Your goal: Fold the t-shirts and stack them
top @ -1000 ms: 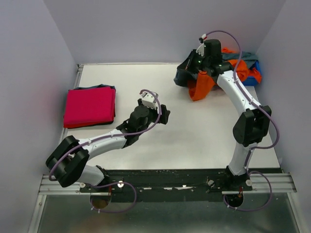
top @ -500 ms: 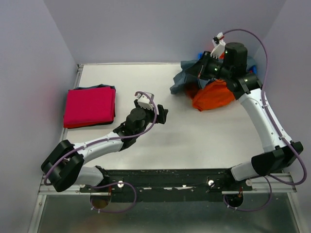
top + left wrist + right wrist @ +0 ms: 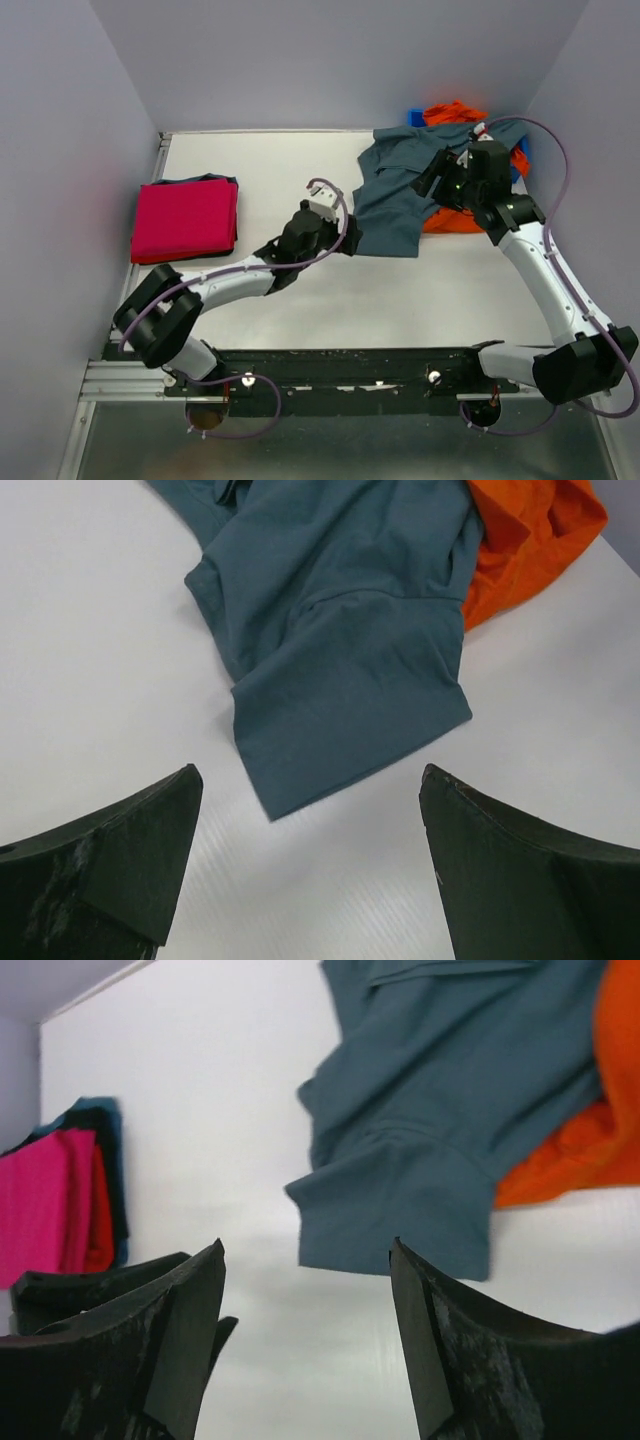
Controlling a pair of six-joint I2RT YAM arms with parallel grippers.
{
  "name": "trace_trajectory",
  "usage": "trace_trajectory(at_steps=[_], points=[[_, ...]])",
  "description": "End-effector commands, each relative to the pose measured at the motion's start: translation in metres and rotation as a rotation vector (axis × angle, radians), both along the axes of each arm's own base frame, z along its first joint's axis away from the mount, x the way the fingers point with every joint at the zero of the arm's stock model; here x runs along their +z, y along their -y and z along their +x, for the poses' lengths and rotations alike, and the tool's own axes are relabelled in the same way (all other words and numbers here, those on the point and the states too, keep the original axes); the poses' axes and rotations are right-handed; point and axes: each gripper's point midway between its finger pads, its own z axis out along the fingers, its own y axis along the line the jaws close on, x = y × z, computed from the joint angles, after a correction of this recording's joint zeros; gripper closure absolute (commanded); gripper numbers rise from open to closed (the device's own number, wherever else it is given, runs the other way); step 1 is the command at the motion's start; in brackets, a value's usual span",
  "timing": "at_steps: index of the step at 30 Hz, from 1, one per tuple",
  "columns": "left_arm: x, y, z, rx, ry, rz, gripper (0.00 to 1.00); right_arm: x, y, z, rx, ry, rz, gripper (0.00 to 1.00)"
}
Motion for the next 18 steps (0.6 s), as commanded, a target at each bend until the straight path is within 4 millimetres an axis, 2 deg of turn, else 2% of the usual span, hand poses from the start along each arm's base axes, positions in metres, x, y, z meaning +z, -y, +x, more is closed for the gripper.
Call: trace_trajectory(at_steps=[1, 3, 6, 12, 18], points=[[-0.012, 0.024, 0.021, 0.002, -0.109, 0.122, 0.01, -0.023, 0.061, -0.002, -0.267, -0.009, -0.052, 0.27], [-0.019, 0.029, 0.034, 0.055, -0.173, 0.162, 0.01, -0.031, 0.072, -0.007, -0.305, -0.002, -0.054, 0.27], [-0.022, 0.035, 0.057, 0.145, -0.239, 0.205, 0.01, -0.031, 0.081, -0.017, -0.332, 0.046, -0.05, 0.27], [-0.042, 0.059, 0.099, 0.187, -0.363, 0.221, 0.01, -0.04, 0.089, -0.03, -0.348, 0.082, -0.053, 0.27], [-0.07, 0.057, 0.136, 0.266, -0.464, 0.213, 0.01, -0.057, 0.094, -0.036, -0.363, 0.058, -0.071, 0.26]])
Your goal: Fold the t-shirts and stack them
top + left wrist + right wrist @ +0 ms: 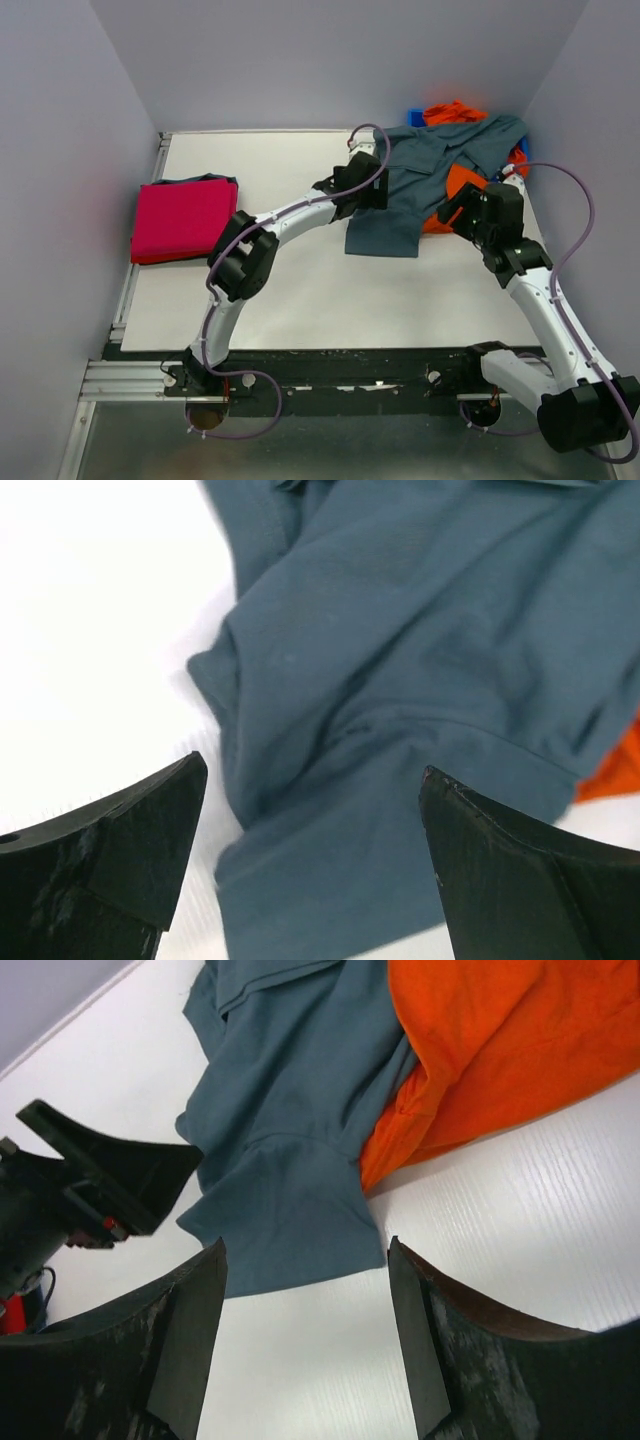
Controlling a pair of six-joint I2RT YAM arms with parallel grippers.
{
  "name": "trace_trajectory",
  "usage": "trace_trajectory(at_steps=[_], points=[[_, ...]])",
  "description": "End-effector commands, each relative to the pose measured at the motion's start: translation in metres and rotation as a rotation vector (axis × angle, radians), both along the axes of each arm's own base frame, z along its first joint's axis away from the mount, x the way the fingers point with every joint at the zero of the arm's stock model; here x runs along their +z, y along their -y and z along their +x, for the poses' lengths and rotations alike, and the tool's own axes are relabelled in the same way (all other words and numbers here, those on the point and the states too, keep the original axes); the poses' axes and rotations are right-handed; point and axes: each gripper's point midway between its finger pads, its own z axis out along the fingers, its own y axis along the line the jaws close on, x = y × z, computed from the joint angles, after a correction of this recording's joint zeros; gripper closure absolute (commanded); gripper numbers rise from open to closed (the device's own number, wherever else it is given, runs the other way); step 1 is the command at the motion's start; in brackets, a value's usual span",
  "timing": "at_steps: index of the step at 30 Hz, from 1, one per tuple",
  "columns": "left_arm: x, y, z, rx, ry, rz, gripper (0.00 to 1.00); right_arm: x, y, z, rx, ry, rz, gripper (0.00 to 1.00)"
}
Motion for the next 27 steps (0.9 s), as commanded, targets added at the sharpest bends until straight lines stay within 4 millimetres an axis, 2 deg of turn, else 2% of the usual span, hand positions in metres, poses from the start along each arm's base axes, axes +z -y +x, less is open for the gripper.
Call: trace_trajectory(at_steps=[1, 4, 7, 10, 12, 13, 14, 15, 16, 20, 24, 27], points=[[-0.035, -0.022, 0.016, 0.098, -0.138, 0.044, 0.01, -0.009, 0.011, -0.001, -0.048, 0.007, -0.022, 0.26], [-0.052, -0.017, 0.027, 0.093, -0.186, 0.015, 0.02, -0.015, 0.012, -0.003, -0.049, 0.005, -0.017, 0.26], [-0.067, -0.009, 0.035, 0.062, -0.226, -0.014, 0.16, -0.022, 0.01, -0.003, -0.045, 0.005, -0.005, 0.27], [-0.076, -0.001, 0.043, 0.034, -0.253, -0.063, 0.36, -0.033, 0.01, 0.0, -0.052, -0.01, -0.008, 0.27], [-0.074, 0.003, 0.048, 0.011, -0.259, -0.105, 0.56, -0.042, 0.013, 0.005, -0.069, -0.032, -0.003, 0.27], [-0.069, 0.006, 0.052, -0.007, -0.243, -0.127, 0.71, -0.046, 0.013, 0.007, -0.08, -0.043, 0.002, 0.27], [-0.061, 0.005, 0.057, -0.009, -0.219, -0.136, 0.91, -0.05, 0.015, 0.009, -0.092, -0.056, 0.006, 0.27], [-0.05, 0.001, 0.061, 0.005, -0.192, -0.134, 1.0, -0.053, 0.016, 0.012, -0.105, -0.065, 0.012, 0.27], [-0.038, -0.003, 0.064, 0.013, -0.164, -0.133, 1.0, -0.055, 0.019, 0.015, -0.121, -0.07, 0.016, 0.27], [0.033, -0.022, 0.07, 0.053, 0.008, -0.135, 1.0, -0.066, 0.03, 0.03, -0.188, -0.112, 0.045, 0.28], [0.098, -0.027, 0.058, 0.035, 0.119, -0.171, 1.0, -0.088, 0.033, 0.047, -0.193, -0.186, 0.127, 0.27], [0.136, -0.024, 0.044, 0.005, 0.178, -0.193, 1.0, -0.103, 0.032, 0.062, -0.192, -0.22, 0.168, 0.29]])
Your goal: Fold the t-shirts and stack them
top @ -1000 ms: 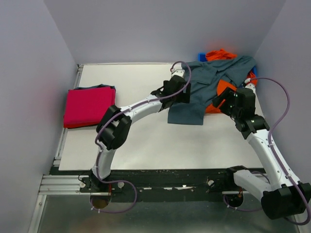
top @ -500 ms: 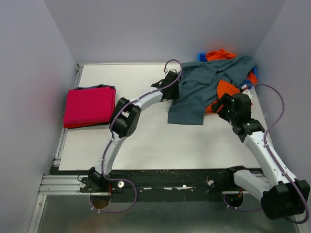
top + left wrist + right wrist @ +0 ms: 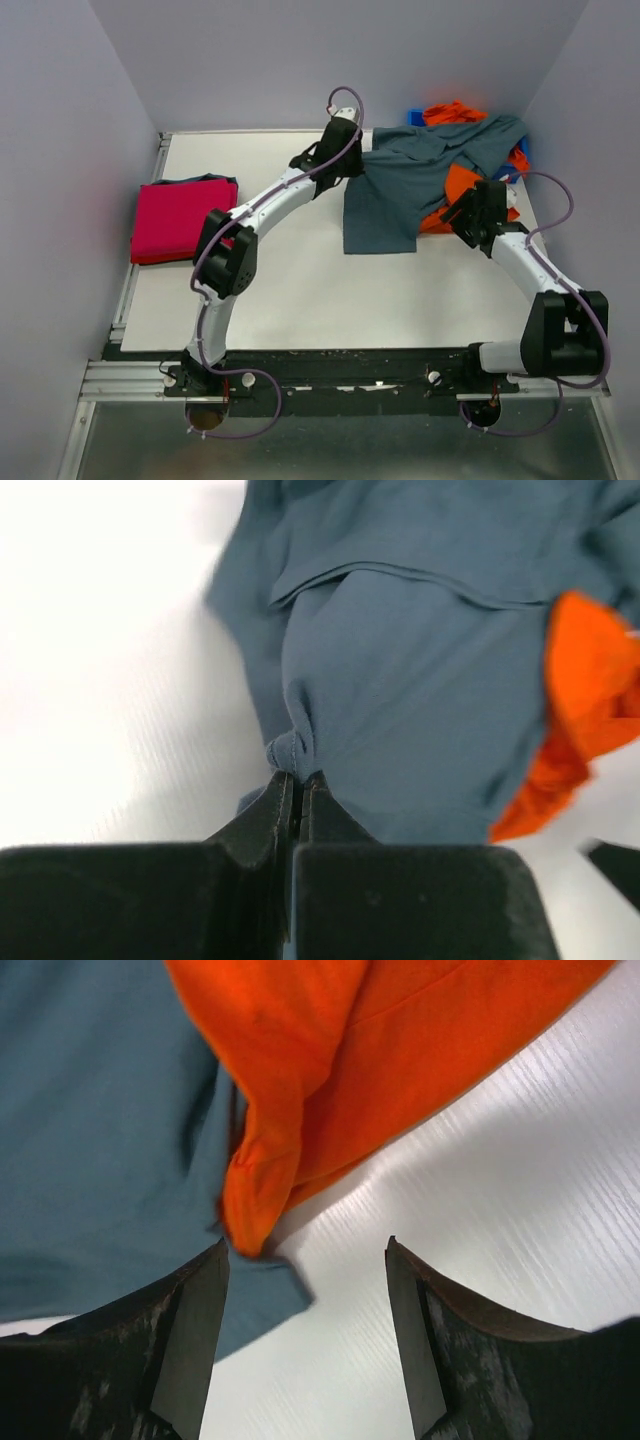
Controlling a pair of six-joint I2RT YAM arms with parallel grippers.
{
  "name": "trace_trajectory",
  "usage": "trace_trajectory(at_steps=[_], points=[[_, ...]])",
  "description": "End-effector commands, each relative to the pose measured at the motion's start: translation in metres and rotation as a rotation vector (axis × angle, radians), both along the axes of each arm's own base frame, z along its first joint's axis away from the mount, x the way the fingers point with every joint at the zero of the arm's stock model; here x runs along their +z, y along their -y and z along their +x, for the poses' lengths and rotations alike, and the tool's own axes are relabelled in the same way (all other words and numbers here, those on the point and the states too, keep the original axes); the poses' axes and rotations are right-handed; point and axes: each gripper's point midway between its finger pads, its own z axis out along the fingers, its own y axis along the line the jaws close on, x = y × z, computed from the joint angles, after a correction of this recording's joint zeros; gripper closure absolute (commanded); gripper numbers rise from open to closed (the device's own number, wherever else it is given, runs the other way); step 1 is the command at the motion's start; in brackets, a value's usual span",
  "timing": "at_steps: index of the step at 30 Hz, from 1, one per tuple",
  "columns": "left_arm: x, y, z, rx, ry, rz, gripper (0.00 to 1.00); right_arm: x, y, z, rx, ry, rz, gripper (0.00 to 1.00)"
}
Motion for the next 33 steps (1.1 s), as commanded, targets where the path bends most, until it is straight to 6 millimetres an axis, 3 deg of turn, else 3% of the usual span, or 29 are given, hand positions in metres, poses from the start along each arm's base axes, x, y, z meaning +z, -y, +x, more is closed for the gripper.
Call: trace_trajectory(at_steps=[1, 3, 7, 8, 10, 14, 16, 21, 26, 28, 33], points=[[0.115, 0.004, -0.013, -0.026, 0.228, -0.084, 1.0, -0.001, -0.005, 0.033, -0.011, 0.025, 0.088, 0.29], [0.131, 0.007, -0.022, -0.046, 0.254, -0.095, 1.0, -0.004, 0.003, 0.046, -0.027, 0.018, 0.096, 0.31], [0.145, 0.011, -0.033, -0.066, 0.275, -0.106, 1.0, -0.012, -0.01, 0.07, 0.033, -0.004, 0.146, 0.35], [0.15, 0.009, -0.034, -0.067, 0.283, -0.106, 1.0, -0.017, -0.01, 0.071, 0.028, -0.019, 0.151, 0.44], [0.157, 0.007, -0.036, -0.067, 0.294, -0.101, 1.0, -0.022, -0.007, 0.072, 0.01, -0.031, 0.15, 0.53], [0.185, -0.006, -0.04, -0.043, 0.343, -0.083, 1.0, -0.023, 0.0, 0.072, -0.011, -0.03, 0.135, 0.6], [0.209, -0.017, -0.045, -0.023, 0.381, -0.083, 1.0, -0.021, 0.001, 0.074, -0.008, -0.027, 0.129, 0.56], [0.275, -0.06, -0.064, 0.076, 0.488, -0.07, 1.0, -0.025, 0.0, 0.075, 0.0, -0.033, 0.129, 0.27], [0.337, -0.101, -0.093, 0.136, 0.6, -0.109, 1.0, -0.038, -0.002, 0.076, 0.005, -0.065, 0.151, 0.23], [0.361, -0.114, -0.105, 0.144, 0.637, -0.133, 1.0, -0.043, -0.004, 0.077, 0.005, -0.077, 0.161, 0.17], [0.4, -0.133, -0.139, 0.123, 0.69, -0.191, 1.0, -0.049, -0.006, 0.078, 0.004, -0.104, 0.171, 0.17]])
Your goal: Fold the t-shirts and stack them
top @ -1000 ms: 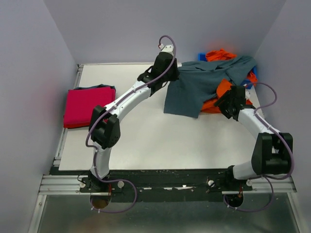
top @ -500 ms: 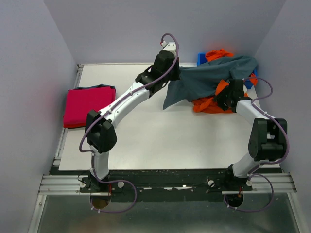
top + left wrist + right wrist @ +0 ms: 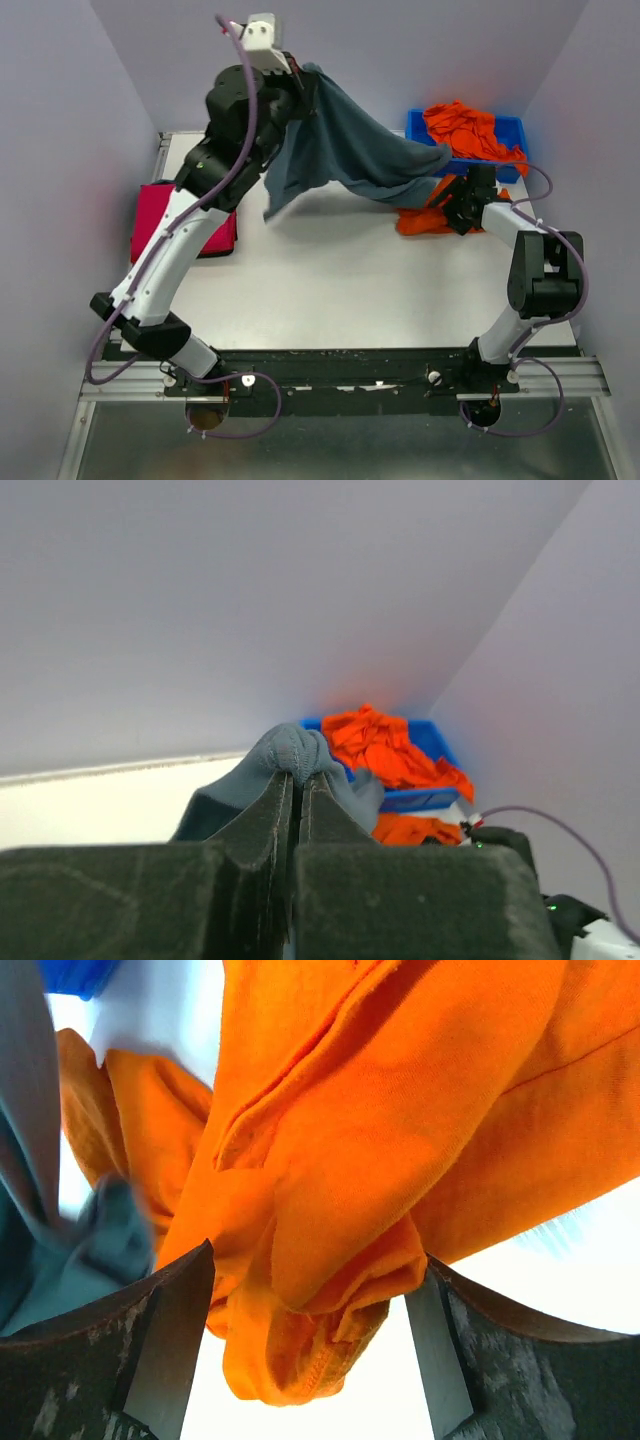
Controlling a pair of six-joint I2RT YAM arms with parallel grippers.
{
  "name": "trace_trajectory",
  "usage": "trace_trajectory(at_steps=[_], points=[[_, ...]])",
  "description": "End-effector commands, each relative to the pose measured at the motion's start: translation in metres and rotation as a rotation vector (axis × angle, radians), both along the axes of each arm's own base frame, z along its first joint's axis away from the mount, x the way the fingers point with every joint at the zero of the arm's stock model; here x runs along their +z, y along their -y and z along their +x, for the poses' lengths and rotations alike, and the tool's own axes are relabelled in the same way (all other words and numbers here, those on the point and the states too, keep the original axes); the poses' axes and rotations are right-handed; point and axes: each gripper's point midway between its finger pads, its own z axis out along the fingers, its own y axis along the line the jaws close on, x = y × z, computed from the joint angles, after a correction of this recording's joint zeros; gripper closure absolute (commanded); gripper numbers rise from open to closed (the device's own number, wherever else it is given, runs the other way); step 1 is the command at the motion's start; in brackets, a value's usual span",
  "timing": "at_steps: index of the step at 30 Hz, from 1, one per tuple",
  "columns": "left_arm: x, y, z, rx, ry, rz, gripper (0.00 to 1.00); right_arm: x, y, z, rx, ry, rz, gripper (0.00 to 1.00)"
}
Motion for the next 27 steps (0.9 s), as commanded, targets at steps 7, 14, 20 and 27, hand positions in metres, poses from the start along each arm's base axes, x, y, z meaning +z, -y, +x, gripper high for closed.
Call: trace_trajectory(at_steps=[7, 14, 20, 27], points=[[0.025, -0.012, -0.055, -0.133, 0.041, -0.094, 1.0, -0.003, 0.004, 0.013, -0.025, -0.046, 0.005, 0.0], [-0.005, 0.005, -0.071, -0.243, -0.03, -0.118, 1.0, -0.016, 0.006, 0.014, -0.049, -0.112, 0.01, 0.37], [-0.091, 0.02, -0.069, -0.255, -0.165, -0.083, 1.0, 0.04, 0.001, 0.019, 0.007, 0.044, 0.007, 0.99], [-0.18, 0.02, -0.066, -0.207, -0.288, -0.046, 1.0, 0.148, -0.044, -0.021, 0.251, 0.302, 0.001, 0.99]])
